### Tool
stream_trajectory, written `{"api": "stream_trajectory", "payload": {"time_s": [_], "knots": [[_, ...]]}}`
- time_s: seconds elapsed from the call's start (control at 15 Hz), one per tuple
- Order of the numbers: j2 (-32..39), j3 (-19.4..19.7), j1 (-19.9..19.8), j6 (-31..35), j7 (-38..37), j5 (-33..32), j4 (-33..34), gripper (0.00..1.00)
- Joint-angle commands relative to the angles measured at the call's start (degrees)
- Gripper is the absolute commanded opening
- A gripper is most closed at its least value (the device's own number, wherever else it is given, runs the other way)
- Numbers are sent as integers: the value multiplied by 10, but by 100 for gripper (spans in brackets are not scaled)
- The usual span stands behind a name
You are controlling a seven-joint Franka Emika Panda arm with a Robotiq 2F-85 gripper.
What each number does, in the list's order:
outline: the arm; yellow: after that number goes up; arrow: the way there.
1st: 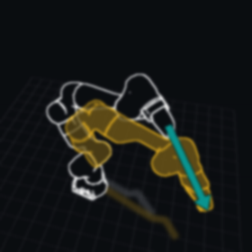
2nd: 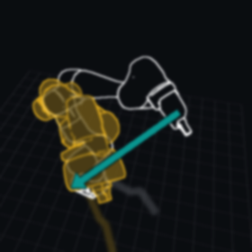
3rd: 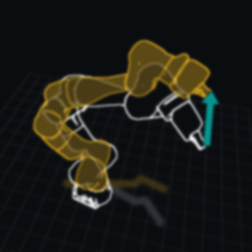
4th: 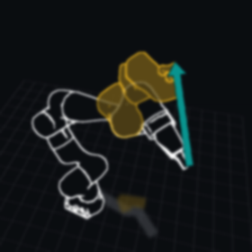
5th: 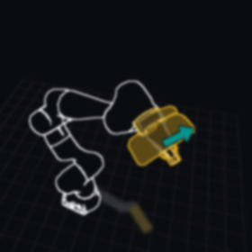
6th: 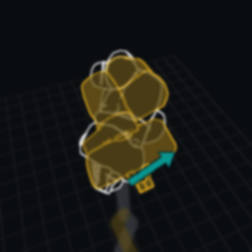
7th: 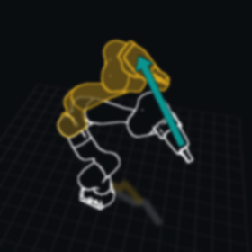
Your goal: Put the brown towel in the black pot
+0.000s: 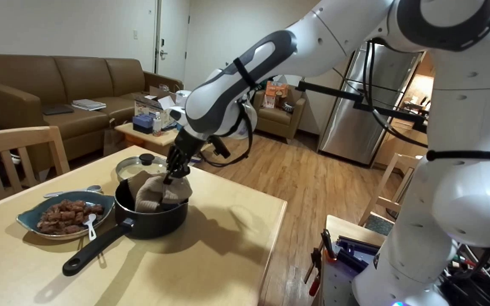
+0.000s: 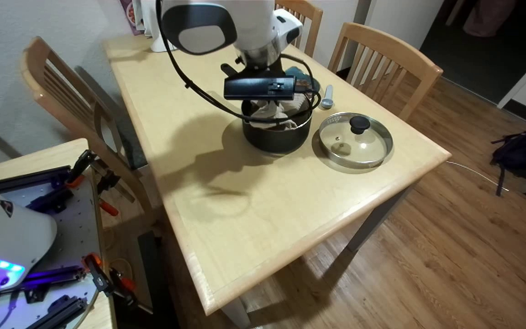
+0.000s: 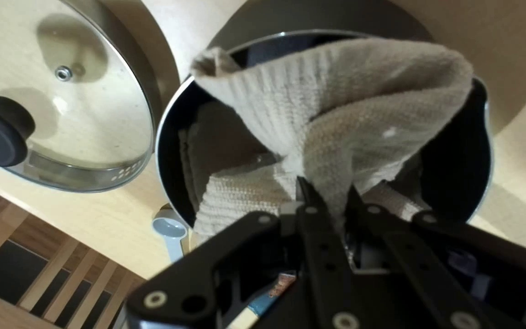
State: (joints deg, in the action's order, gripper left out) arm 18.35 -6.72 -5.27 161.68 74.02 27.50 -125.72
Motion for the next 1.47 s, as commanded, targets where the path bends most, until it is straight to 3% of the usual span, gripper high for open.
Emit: {"api": "stream_trajectory", "payload": {"time_s": [0.0,0.07,0.13,0.2,0.53,0.8,0.93,1.07,1.13,1.2,1.27,1.4], "knots": [[32,-14,-8,28,33,8,18,5],[35,-10,-4,32,24,1,20,7],[35,-9,-2,34,21,-1,20,37],[33,-6,1,36,17,-4,19,38],[0,-20,-8,31,26,11,10,70],[-70,6,12,25,-17,-19,-14,95],[-112,25,17,12,-99,-84,-37,100],[-153,119,75,-23,-192,-175,-71,100],[-166,134,78,-44,-239,-231,-81,100],[-174,141,76,-66,-285,-276,-88,100],[-140,98,45,-41,-220,-220,-53,100],[-161,117,49,-59,-261,-260,-76,100]]}}
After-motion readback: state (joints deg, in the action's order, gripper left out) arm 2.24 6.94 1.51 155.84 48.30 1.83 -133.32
